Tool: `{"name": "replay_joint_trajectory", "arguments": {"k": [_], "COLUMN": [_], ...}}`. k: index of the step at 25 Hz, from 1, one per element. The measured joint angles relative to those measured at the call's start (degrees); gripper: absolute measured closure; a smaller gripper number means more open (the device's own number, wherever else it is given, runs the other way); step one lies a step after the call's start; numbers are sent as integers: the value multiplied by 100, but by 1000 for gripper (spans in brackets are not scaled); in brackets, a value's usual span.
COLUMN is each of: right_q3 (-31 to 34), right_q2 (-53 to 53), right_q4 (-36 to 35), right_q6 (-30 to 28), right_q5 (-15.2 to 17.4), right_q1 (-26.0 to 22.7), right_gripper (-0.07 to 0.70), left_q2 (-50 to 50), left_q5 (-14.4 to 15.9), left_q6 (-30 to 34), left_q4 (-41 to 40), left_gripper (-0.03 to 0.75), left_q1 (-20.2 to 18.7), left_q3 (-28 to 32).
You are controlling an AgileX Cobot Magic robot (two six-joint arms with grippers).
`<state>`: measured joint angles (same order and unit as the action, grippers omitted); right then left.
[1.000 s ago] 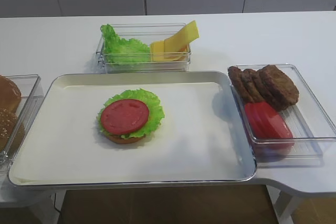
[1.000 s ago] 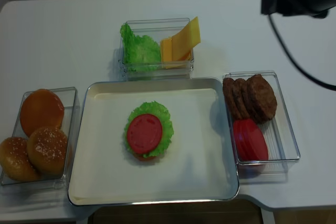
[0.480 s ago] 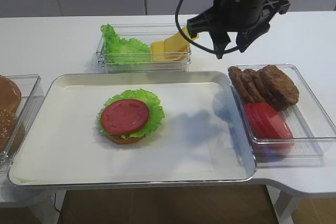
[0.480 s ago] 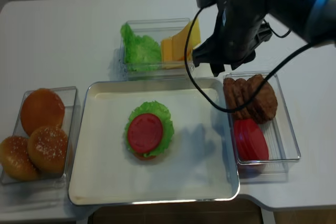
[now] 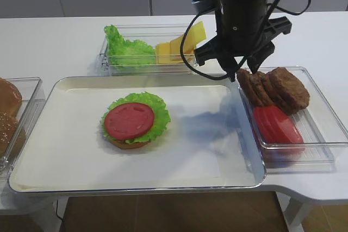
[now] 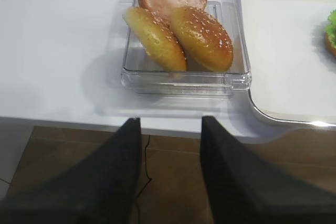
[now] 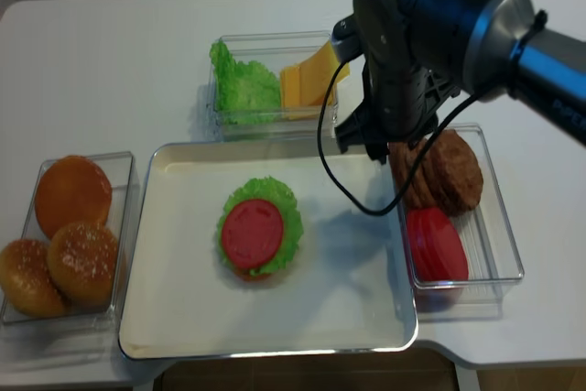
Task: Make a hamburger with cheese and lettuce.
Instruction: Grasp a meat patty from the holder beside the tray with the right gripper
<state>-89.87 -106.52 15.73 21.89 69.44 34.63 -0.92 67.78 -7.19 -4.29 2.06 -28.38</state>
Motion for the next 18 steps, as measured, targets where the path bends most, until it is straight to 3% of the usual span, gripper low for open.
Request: {"name": "replay_joint_trajectory", "arguments": {"k": [9,18], "right_q3": [0,-23], "right_q2": [-212,-334], "right_q4": [-33,77], "right_q6": [0,0], "right_q5": [24,88], "right_q1": [0,0], "right_gripper": [394,422], "left_q2": [0,0], "left_q5": [0,0], "left_q6": [0,0], "left_q4": [0,0], "left_gripper": [430,430], "left_q1": [0,0], "left_q3": [0,0]}}
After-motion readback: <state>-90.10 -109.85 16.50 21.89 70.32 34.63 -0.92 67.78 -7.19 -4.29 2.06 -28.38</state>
